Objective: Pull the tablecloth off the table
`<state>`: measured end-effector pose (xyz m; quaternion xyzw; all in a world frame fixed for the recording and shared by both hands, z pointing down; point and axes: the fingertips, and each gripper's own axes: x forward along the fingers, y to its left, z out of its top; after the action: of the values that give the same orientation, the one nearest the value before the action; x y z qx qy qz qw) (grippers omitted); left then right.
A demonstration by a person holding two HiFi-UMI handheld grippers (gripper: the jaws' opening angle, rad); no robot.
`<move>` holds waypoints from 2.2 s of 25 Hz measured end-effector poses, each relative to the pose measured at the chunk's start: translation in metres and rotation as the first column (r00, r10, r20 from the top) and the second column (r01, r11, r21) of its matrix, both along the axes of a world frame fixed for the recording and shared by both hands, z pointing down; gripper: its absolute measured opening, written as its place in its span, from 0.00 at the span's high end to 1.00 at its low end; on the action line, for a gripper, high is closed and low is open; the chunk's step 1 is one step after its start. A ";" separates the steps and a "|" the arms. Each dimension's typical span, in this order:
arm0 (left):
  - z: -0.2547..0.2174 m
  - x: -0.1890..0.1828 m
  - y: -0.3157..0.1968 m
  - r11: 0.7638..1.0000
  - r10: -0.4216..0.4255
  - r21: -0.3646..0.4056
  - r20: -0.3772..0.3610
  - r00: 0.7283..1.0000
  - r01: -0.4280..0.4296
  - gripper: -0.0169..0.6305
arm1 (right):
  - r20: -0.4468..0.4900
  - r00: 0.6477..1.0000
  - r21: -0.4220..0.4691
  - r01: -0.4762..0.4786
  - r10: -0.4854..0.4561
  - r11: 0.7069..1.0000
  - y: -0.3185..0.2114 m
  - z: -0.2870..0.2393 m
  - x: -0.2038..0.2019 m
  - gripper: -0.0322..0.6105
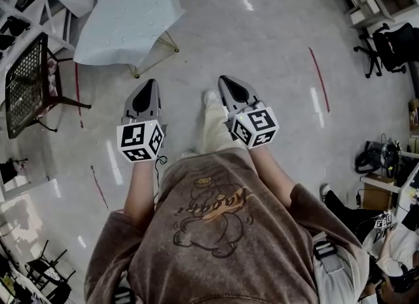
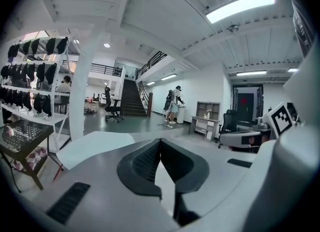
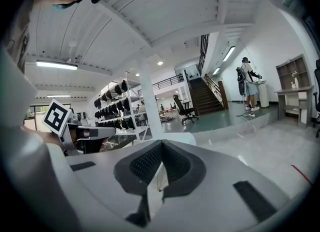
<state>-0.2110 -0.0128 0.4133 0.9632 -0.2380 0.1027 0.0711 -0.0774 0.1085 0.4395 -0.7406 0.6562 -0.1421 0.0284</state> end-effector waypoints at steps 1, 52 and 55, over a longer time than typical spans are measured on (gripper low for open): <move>0.001 0.007 -0.008 1.000 -0.006 0.002 0.002 1.000 0.006 0.95 | 0.000 1.000 0.000 0.008 -0.008 1.000 -0.009 0.001 0.007 0.94; -0.013 0.110 -0.231 0.905 -0.419 -0.083 -0.006 0.908 0.417 0.94 | 0.017 0.869 -0.036 0.495 -0.495 0.868 -0.313 -0.009 0.119 0.94; -0.011 0.104 -0.231 0.909 -0.407 -0.105 -0.013 0.913 0.404 0.94 | 0.013 0.872 -0.031 0.490 -0.489 0.871 -0.316 -0.010 0.113 0.94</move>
<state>-0.1071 -0.2440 0.4020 0.8896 -0.4260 0.0810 0.1431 0.0355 -0.2071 0.4296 -0.5505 0.8197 -0.1573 -0.0191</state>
